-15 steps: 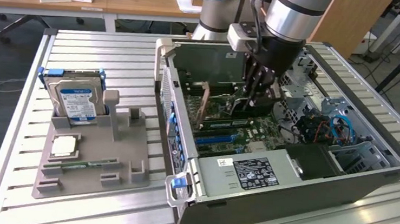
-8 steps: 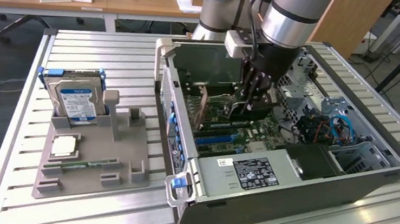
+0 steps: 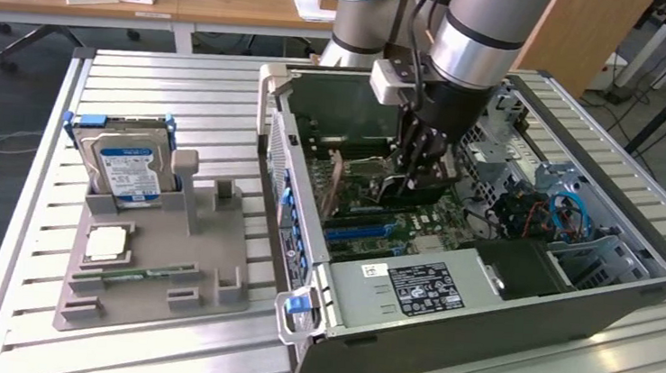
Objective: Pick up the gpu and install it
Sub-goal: 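Insert the gpu into the slot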
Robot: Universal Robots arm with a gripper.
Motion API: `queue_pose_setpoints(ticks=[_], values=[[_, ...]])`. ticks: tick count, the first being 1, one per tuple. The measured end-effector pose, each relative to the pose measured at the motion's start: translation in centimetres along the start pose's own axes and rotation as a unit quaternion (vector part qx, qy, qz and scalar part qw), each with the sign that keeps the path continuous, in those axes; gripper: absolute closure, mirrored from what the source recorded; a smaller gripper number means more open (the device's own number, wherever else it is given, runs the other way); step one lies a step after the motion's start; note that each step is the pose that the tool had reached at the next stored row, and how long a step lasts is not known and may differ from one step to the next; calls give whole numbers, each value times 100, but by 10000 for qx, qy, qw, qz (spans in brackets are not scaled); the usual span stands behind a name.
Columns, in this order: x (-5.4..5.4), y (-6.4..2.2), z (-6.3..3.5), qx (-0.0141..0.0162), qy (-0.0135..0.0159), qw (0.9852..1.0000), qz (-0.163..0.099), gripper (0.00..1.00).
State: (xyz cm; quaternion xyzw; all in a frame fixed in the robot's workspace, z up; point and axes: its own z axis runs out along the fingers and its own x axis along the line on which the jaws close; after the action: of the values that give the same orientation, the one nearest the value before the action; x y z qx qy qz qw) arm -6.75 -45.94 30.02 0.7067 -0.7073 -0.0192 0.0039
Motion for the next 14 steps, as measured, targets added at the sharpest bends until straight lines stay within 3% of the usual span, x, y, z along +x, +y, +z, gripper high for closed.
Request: queue_pose_setpoints(ticks=[14], values=[[-16,64,105,21,0,10000,-1,74]])
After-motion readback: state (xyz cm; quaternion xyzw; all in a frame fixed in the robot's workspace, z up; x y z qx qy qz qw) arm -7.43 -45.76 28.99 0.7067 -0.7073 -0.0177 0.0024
